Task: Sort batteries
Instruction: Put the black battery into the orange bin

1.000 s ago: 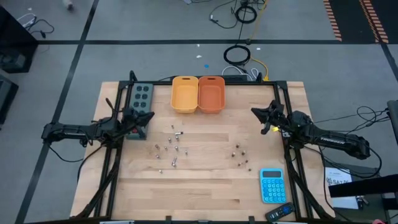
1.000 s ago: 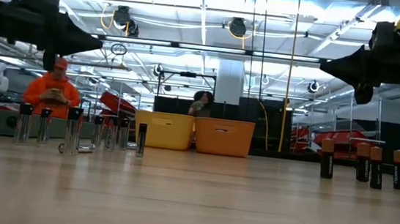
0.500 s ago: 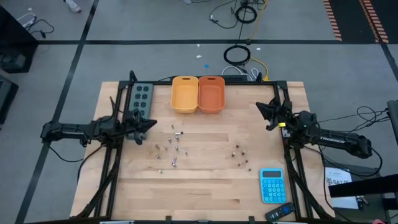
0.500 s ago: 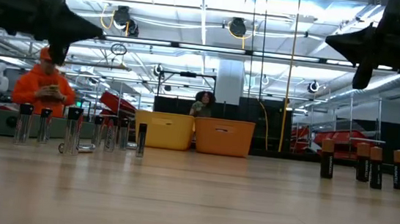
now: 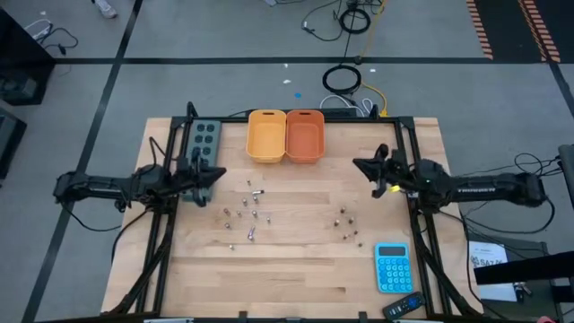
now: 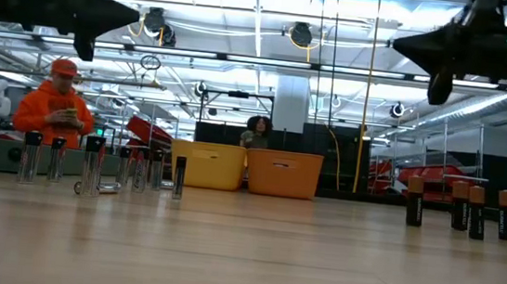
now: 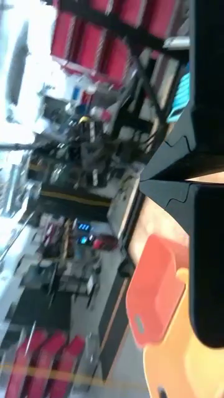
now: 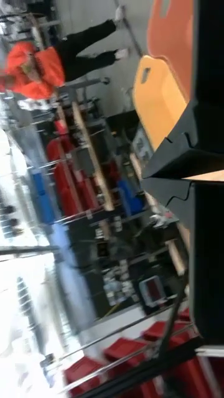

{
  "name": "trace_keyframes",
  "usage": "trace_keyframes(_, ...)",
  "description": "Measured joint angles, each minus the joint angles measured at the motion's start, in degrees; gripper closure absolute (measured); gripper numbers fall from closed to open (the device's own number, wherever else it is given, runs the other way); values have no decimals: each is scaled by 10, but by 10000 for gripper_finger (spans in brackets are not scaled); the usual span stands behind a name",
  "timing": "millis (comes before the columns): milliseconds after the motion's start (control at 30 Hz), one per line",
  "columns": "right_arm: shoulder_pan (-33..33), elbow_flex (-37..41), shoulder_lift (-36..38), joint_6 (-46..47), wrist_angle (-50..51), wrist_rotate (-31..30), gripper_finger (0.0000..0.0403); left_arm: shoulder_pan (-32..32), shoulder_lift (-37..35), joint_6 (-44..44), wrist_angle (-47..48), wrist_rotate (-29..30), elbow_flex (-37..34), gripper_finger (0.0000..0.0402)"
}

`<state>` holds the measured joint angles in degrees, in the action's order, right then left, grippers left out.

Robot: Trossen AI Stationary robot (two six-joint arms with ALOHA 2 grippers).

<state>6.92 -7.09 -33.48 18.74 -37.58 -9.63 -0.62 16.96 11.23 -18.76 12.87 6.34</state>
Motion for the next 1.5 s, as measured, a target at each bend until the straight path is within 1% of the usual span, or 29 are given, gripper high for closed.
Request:
trace_keyframes(67,-25,-26,-43,-12,7,-17,403,0,16,-3,38,-8,29,391)
trace_keyframes(133,-49,-55,-87,-25,20,-38,399,0,35,-11,96,-9,60,391)
trace_keyframes(233,-82,-108,-155,-48,57,-65,379,-1,66,-16,165,-11,101,382)
trace_keyframes(333,-108,-168,-215,-63,127,-70,346,-6,94,-15,217,-24,128,353)
trace_keyframes(433,-131,-238,-270,-73,224,-69,303,-18,120,2,267,-36,147,313)
trace_keyframes(500,-145,-283,-306,-74,292,-69,272,-26,137,22,282,-37,152,291)
trace_keyframes(567,-156,-325,-339,-74,343,-73,243,-34,151,49,282,-37,153,278)
trace_keyframes(667,-171,-375,-382,-74,394,-91,209,-44,174,79,267,-36,153,273)
trace_keyframes(733,-179,-404,-406,-66,438,-99,197,-53,189,80,251,-27,153,272)
trace_keyframes(833,-189,-451,-439,-27,532,-100,192,-65,214,80,227,-14,153,272)
trace_keyframes(933,-195,-503,-478,15,656,-100,196,-71,243,74,228,-6,162,272)
trace_keyframes(1100,-194,-570,-544,65,826,-83,201,-74,282,25,226,37,182,272)
trace_keyframes(1267,-189,-579,-574,142,912,-39,201,-74,295,2,226,60,184,272)
trace_keyframes(1367,-189,-579,-585,173,946,-35,201,-74,296,-11,219,61,184,272)
trace_keyframes(1500,-189,-578,-585,201,958,-35,201,-74,295,-25,199,61,184,272)
